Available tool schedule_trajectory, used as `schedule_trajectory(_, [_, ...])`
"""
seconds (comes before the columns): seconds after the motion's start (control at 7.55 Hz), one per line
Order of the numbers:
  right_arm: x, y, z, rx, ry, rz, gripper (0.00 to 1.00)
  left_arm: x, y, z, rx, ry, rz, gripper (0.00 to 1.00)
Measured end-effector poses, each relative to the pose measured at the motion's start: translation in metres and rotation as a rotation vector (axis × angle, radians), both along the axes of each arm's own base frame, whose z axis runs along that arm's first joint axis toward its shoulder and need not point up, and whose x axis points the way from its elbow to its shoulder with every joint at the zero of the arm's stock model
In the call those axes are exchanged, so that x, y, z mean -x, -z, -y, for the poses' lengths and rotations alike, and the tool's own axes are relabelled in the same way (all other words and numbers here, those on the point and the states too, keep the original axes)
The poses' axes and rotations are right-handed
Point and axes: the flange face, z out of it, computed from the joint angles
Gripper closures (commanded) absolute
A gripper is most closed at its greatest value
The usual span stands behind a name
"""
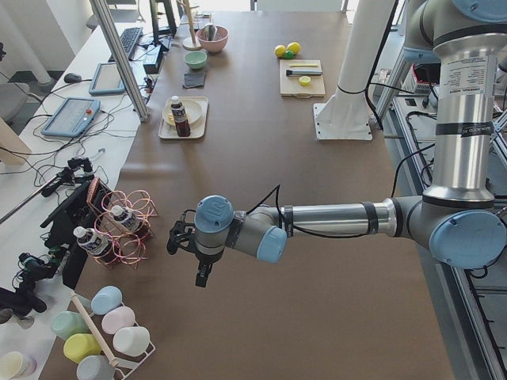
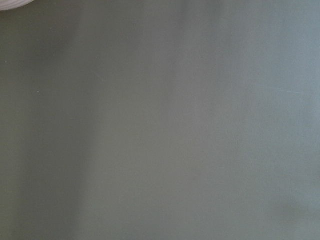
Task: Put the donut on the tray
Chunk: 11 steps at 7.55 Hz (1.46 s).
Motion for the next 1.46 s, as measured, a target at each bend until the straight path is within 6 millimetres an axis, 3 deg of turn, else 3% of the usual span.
schedule_trajectory(0.53, [0.002,0.003,0.004,0.015,-0.019,0.035,0.00,-0.005,0.007,-0.007,0.038,-0.033,-0.127,0.02])
schedule_trajectory(1.06, [0.043,0.009,0.017,0.078,-0.036,0.109,0.00,0.002,0.038,-0.045,0.096,-0.020,-0.142,0.02])
schedule_trajectory(1.46, [0.053,0.006,0.017,0.091,-0.024,0.111,0.00,0.008,0.035,-0.056,0.129,0.002,-0.086,0.02])
